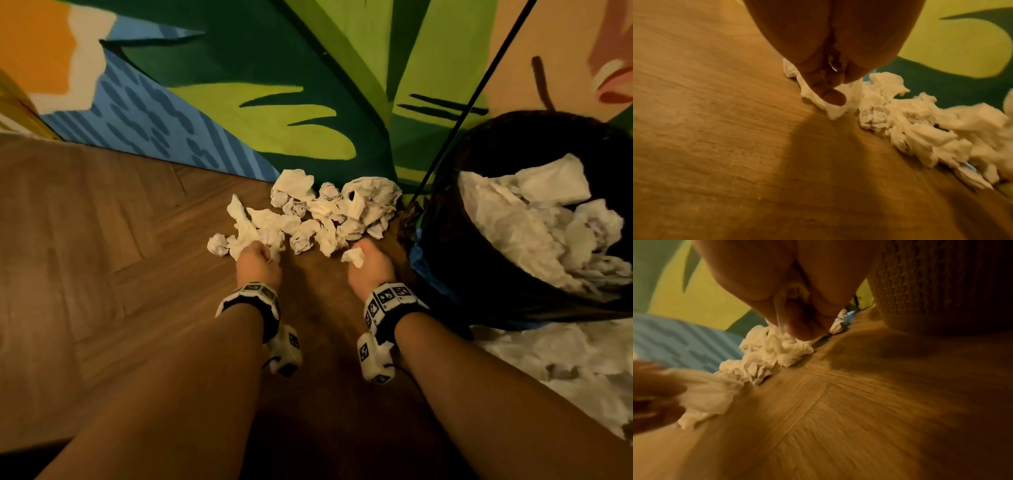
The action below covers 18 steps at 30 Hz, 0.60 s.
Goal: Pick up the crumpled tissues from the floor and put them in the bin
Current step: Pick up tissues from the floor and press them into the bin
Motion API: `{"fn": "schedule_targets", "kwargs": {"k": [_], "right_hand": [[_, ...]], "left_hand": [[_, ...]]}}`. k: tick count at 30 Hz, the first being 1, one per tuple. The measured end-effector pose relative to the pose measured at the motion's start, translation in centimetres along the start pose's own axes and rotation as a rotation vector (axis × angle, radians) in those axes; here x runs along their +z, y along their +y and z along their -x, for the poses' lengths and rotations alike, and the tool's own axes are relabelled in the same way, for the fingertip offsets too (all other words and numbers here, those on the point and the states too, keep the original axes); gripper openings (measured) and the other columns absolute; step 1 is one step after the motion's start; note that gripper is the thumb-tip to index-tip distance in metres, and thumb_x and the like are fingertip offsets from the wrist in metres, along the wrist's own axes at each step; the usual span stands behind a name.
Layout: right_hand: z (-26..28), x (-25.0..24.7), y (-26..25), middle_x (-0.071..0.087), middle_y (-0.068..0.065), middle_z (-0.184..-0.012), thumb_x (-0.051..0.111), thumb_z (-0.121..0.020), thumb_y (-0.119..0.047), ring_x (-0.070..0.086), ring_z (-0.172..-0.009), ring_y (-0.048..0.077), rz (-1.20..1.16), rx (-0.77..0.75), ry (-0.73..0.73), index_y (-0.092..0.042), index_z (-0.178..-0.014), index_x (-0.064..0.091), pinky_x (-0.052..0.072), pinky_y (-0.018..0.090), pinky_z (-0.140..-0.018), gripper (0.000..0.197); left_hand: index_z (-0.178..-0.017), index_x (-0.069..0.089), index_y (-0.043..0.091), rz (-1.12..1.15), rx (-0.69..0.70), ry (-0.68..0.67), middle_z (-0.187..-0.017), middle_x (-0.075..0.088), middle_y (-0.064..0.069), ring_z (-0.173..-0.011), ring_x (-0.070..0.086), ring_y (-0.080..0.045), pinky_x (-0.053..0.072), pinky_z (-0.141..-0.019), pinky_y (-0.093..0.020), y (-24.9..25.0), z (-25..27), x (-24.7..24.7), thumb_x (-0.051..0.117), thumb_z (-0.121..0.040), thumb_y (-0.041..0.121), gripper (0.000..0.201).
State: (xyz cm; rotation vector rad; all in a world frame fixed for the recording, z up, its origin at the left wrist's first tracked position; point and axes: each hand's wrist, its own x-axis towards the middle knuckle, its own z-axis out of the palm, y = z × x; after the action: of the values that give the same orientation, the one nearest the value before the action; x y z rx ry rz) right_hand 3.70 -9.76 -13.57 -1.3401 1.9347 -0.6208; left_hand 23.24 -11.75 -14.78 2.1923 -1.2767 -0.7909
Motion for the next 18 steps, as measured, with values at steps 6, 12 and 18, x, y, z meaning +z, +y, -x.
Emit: {"fn": "schedule_targets", "kwargs": {"k": [6, 12, 18], "right_hand": [[-1.2, 0.9, -1.2, 0.0, -0.02, -0.156, 0.048, -0.08, 0.013, 0.039, -0.132, 0.023, 0.352, -0.164, -0.397, -0.045, -0.125, 0.057, 0.047, 0.033, -0.1, 0.074], [-1.5, 1.0, -0.9, 0.024, -0.004, -0.158, 0.046, -0.091, 0.001, 0.027, -0.143, 0.024, 0.521, -0.187, -0.484, -0.021, -0.146, 0.044, 0.025, 0.033, -0.117, 0.058], [0.2, -0.9, -0.4, 0.071, -0.002, -0.093, 0.079, -0.078, -0.024, 0.064, -0.086, 0.015, 0.118, -0.024, -0.151, -0.026, -0.08, 0.075, 0.048, 0.017, -0.066, 0.005]], "left_hand": [[-0.132, 0.053, 0.03, -0.297, 0.272, -0.409, -0.159, 0.002, 0.001, -0.138, 0.035, -0.033, 0.037, -0.111, -0.042, 1.5, -0.1, 1.2, 0.049, -0.093, 0.006, 0.047], [-0.144, 0.036, 0.045, -0.605, 0.261, -0.66, -0.161, -0.012, 0.012, -0.145, 0.012, -0.04, 0.025, -0.116, -0.054, 2.4, -1.1, 3.0, 0.046, -0.097, 0.017, 0.056], [-0.137, 0.048, 0.025, -0.604, 0.277, -0.555, -0.15, 0.02, -0.01, -0.129, 0.042, -0.039, 0.037, -0.111, -0.046, 2.9, -0.3, 4.0, 0.06, -0.091, 0.041, 0.051]]}}
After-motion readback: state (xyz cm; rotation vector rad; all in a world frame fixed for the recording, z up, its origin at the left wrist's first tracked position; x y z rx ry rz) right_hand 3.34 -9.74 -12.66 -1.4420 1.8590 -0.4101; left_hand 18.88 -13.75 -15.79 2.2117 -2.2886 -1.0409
